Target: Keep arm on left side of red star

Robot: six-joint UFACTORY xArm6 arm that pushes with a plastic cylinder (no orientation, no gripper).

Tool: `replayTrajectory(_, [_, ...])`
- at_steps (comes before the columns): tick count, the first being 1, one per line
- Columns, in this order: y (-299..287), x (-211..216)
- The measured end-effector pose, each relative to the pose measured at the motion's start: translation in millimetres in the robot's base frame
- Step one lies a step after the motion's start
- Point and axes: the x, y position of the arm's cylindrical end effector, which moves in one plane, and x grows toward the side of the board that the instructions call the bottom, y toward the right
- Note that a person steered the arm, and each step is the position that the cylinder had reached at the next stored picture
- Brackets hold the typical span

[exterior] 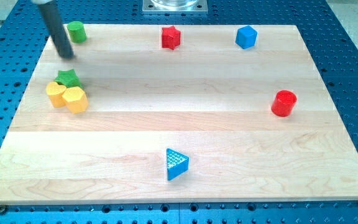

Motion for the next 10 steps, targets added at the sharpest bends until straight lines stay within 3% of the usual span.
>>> replayTrajectory(1, [-5.6,-45.8])
replayTrajectory(2, [-39.8,-63.0])
replayTrajectory(3, [-63.1,-73.8])
replayTrajectory(5, [-55.6,-74.5])
replayTrajectory(6, [-43.7,-39.2])
replayTrajectory(7, [-37.0,22.2])
replayTrajectory(9, [93.3,-0.3])
replayTrajectory(10, [125.1,-3.6])
